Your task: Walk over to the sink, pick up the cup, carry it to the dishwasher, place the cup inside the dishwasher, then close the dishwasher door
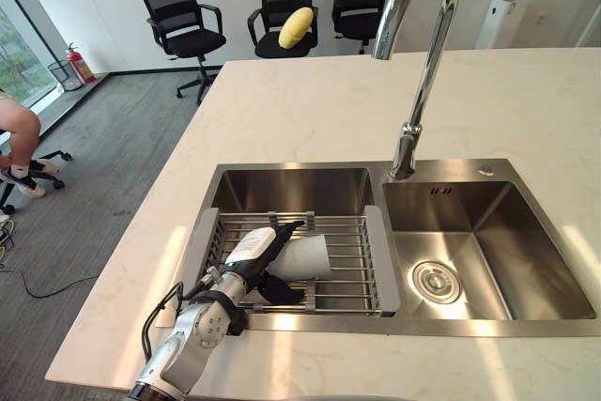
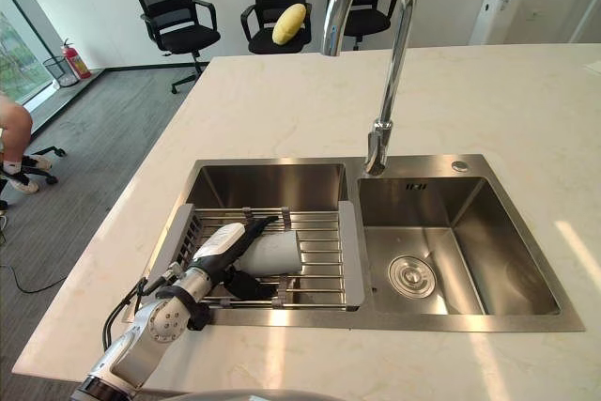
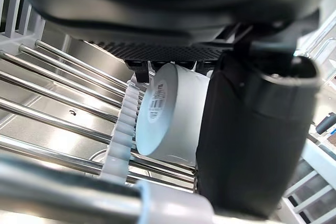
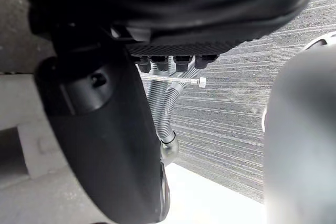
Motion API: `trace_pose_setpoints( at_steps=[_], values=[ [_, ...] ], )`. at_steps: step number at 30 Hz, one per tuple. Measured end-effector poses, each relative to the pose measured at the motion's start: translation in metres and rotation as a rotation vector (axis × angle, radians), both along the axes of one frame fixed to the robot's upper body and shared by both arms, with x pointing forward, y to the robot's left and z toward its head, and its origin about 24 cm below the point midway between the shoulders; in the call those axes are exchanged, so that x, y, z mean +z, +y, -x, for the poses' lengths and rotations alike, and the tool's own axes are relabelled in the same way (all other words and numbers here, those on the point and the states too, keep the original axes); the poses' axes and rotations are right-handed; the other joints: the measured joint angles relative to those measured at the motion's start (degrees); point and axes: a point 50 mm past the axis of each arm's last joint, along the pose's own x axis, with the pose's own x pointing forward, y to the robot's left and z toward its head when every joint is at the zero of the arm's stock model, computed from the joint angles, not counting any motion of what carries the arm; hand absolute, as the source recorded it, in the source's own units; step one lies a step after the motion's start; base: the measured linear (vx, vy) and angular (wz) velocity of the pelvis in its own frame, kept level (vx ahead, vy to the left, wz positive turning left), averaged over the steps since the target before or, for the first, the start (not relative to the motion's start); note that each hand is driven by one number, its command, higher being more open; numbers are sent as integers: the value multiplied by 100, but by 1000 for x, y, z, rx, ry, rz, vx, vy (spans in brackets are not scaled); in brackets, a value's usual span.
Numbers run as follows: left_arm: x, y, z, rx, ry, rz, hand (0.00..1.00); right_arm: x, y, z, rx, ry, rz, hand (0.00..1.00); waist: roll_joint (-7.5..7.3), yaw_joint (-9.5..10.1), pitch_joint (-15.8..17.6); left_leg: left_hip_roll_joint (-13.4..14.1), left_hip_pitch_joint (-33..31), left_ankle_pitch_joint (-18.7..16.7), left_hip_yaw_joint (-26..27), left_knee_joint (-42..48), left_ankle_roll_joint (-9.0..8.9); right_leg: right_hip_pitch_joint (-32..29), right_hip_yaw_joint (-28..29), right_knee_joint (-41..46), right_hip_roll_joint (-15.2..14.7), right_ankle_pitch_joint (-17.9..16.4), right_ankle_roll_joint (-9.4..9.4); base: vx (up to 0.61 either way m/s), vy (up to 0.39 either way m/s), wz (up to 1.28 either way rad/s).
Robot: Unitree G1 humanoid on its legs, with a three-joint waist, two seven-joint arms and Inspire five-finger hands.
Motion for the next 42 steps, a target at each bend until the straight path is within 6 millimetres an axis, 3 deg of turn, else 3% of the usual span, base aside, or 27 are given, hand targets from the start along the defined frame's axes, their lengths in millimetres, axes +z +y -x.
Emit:
trace_pose_setpoints(
  at_steps=[12, 20, 33, 39, 42],
  values=[
    [-3, 5, -7, 25, 11, 58, 0, 0, -2, 1, 5, 4, -5, 100, 33, -210, -18, 6, 52, 36, 8, -169, -44, 0, 17, -101, 59, 17, -6, 15, -2, 0],
    [-1, 5, -7, 40, 18, 153, 0, -2, -2, 4, -24, 20, -11, 100, 21, -222, -2, -30, 50, 68, -83, -236, -20, 131, -94, -263, 116, 62, 2, 37, -11, 6],
    [44, 4, -4, 58, -154, 603, 0, -7, -3, 13, -109, 53, 0, 100, -62, -205, 103, -56, 79, 165, -166, -370, 21, 211, -154, -510, 156, 221, -6, -20, -6, 2],
    [47, 7, 1, 115, -122, 904, 0, -8, -1, 13, -138, 50, -7, 100, -143, -201, 155, -82, 92, 162, -189, -402, 27, 262, -147, -580, 158, 263, 7, 14, -1, 0],
    [46, 9, 4, 141, -129, 973, 0, -8, 2, 13, -145, 51, -14, 100, -211, -199, 199, -96, 133, 148, -250, -401, 48, 325, -139, -619, 158, 275, 8, 26, -4, 0]
  ],
)
